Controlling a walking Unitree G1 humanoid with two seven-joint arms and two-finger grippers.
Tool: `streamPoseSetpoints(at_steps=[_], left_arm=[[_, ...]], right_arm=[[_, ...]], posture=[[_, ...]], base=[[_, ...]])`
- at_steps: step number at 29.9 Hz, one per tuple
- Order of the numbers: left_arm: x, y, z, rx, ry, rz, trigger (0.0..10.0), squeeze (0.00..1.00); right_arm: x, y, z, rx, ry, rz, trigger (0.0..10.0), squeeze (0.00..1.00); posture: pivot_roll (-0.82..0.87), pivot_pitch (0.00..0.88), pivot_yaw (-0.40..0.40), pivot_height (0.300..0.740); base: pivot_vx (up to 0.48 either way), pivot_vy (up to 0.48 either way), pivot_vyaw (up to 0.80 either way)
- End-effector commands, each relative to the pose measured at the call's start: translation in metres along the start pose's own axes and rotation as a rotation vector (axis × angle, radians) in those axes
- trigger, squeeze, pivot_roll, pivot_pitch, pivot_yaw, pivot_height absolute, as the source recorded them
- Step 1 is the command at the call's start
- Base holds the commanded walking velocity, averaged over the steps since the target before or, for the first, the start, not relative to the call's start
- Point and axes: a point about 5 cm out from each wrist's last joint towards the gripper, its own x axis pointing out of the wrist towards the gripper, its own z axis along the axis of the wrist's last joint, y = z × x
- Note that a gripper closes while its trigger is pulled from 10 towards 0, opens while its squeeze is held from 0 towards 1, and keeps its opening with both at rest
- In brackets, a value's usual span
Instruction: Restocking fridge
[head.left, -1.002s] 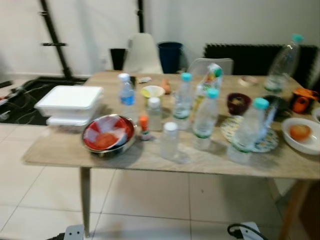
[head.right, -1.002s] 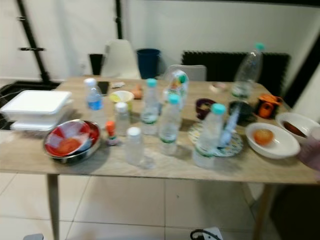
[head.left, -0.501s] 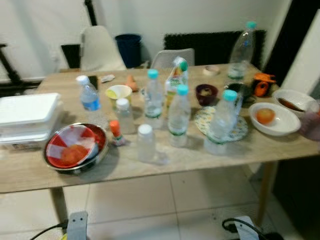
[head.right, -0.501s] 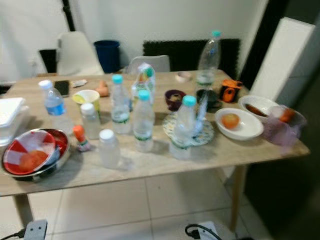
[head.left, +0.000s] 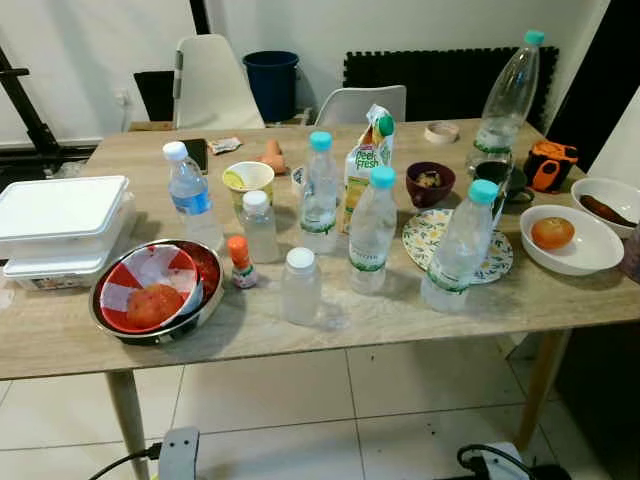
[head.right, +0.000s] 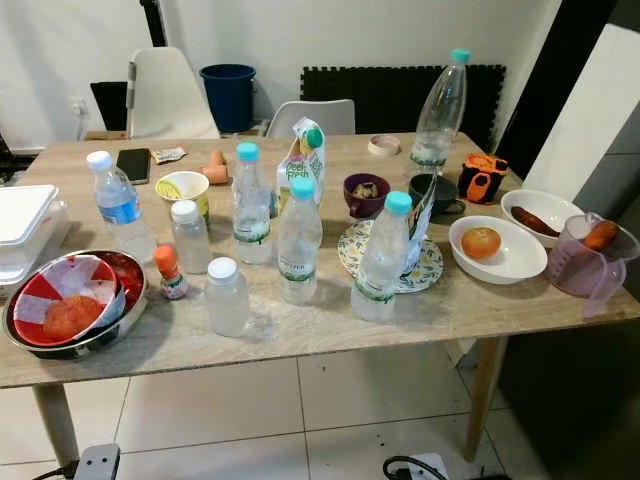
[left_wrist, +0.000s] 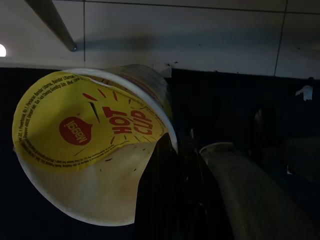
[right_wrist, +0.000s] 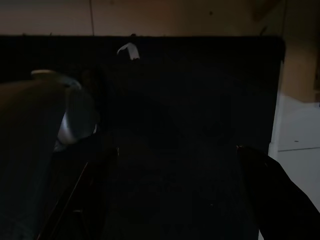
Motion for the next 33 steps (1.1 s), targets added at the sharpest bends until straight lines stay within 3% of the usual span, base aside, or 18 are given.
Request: streamPoseSetpoints(at_steps=[1,13,20,33], left_arm=[[-0.001,-0.002,-0.014,-0.006,0.037,0.0,10.0,0.0],[-0.003,-0.011,-0.033,0.002,0.083,-0.027,10.0,0.0],[-0.002,-0.012,-0.027,0.011,0.073,-0.035,10.0,0.0],[-0.001,-0.012,-0.022,0.023,0.062,-0.041,10.0,0.0]], right_arm=[[0.0,0.003,0.001,-0.021,-0.004,0.014,10.0,0.0],[0.0,0.005,-0.007,-0.052,0.017,0.024,10.0,0.0],[-0.001,0.001,-0.006,-0.054,0.017,0.016,10.0,0.0],[0.0,0.006,-0.007,-0.057,0.024,0.028,10.0,0.0]], posture=[[-0.03,0.072,-0.026,0.74],[-0.03,0.06,-0.023,0.74],[-0.04,0.06,-0.019,0.74],[-0.03,0.066,-0.015,0.74]], base=[[0.0,-0.356,0.0],[0.0,-0.381,0.0],[0.0,-0.416,0.0],[0.0,-0.43,-0.76]])
